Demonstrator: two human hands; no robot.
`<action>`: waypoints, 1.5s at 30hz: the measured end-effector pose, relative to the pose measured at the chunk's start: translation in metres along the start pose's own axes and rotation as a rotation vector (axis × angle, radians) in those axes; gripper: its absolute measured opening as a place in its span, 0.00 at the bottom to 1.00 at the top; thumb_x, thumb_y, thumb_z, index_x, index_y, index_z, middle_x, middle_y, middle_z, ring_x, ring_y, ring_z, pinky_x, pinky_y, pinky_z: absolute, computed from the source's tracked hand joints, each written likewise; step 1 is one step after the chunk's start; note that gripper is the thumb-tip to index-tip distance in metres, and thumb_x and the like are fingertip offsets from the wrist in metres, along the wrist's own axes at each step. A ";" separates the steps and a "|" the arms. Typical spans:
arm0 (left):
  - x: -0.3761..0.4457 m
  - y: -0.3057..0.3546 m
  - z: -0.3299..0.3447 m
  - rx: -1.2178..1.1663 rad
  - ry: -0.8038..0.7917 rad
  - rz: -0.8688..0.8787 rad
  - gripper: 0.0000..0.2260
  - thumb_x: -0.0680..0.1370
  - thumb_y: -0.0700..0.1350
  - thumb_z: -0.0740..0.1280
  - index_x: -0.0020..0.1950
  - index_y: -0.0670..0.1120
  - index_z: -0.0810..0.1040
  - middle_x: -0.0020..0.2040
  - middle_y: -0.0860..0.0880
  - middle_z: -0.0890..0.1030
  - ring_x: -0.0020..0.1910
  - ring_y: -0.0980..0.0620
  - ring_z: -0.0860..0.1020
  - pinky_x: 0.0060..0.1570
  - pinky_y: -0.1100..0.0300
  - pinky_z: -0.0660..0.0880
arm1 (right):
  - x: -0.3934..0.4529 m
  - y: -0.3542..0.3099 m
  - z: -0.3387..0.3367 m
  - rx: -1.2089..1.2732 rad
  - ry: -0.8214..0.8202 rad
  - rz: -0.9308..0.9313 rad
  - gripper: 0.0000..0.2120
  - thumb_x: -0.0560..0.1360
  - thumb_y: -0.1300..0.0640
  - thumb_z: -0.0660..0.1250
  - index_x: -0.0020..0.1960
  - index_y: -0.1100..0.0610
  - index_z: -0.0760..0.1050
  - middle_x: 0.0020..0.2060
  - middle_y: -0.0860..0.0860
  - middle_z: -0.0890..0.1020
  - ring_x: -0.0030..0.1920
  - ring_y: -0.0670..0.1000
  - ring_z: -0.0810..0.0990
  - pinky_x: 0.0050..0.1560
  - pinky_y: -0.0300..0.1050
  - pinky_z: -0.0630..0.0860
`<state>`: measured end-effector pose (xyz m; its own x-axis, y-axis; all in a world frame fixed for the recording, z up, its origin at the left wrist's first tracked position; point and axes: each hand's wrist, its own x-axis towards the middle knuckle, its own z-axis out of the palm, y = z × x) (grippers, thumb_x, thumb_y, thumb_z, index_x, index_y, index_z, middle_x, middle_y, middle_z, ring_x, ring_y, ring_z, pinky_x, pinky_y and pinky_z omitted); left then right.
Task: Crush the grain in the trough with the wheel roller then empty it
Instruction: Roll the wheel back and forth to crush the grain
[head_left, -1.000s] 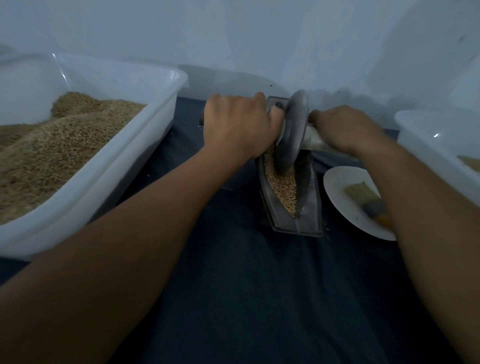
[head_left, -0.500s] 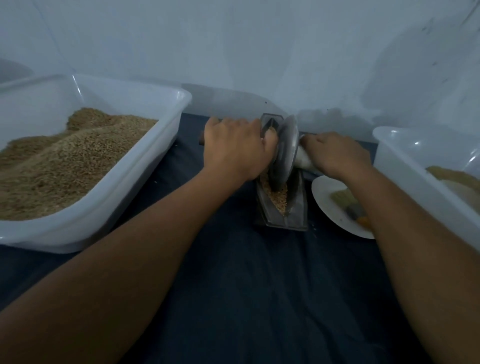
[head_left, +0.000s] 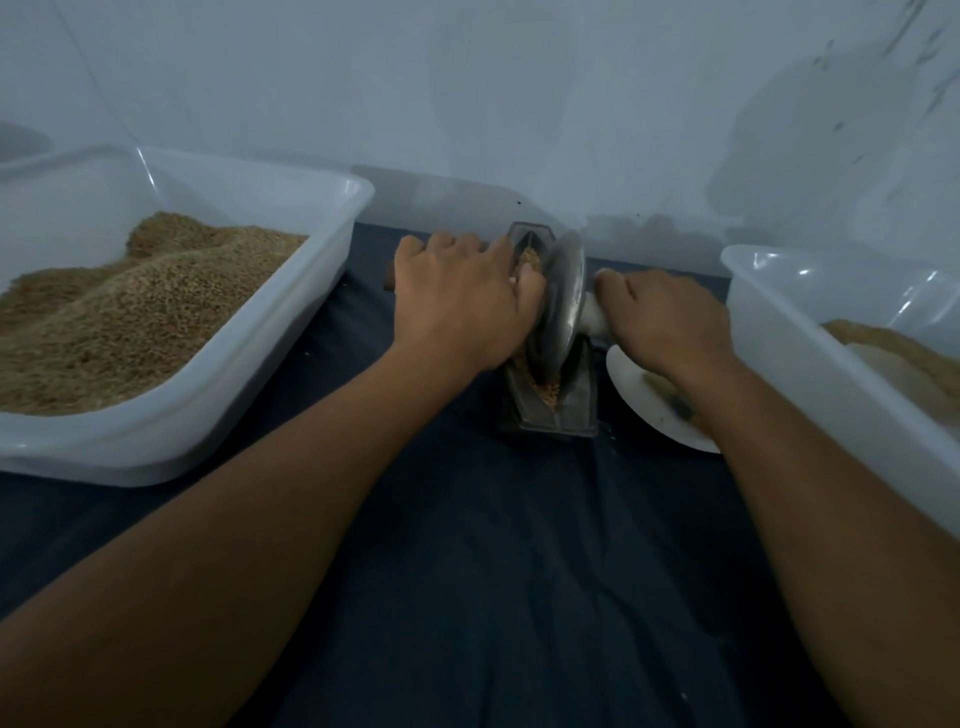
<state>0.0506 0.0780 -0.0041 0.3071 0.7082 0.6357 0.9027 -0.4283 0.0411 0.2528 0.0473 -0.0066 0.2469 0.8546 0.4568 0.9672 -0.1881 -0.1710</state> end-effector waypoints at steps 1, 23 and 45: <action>-0.001 0.000 0.000 -0.001 0.005 0.001 0.21 0.80 0.57 0.49 0.47 0.47 0.77 0.43 0.46 0.79 0.42 0.44 0.74 0.48 0.49 0.68 | -0.002 0.000 0.001 -0.005 0.033 -0.010 0.29 0.80 0.40 0.47 0.33 0.55 0.74 0.29 0.45 0.71 0.30 0.44 0.65 0.31 0.42 0.58; 0.013 -0.005 0.024 -0.046 0.061 -0.057 0.20 0.79 0.57 0.47 0.40 0.48 0.72 0.36 0.49 0.76 0.36 0.46 0.72 0.46 0.50 0.68 | 0.027 -0.001 0.010 -0.080 0.015 -0.010 0.25 0.76 0.41 0.47 0.31 0.55 0.71 0.29 0.48 0.70 0.31 0.52 0.66 0.31 0.43 0.59; 0.058 -0.013 0.059 -0.017 0.091 -0.091 0.19 0.80 0.58 0.51 0.36 0.49 0.71 0.29 0.50 0.68 0.29 0.46 0.67 0.38 0.54 0.61 | 0.103 -0.001 0.023 0.098 -0.469 -0.069 0.21 0.83 0.47 0.50 0.40 0.54 0.75 0.23 0.46 0.80 0.20 0.48 0.79 0.33 0.44 0.68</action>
<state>0.0748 0.1581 -0.0132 0.1944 0.6912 0.6961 0.9201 -0.3745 0.1150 0.2756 0.1462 0.0209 0.1068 0.9938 0.0313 0.9645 -0.0959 -0.2459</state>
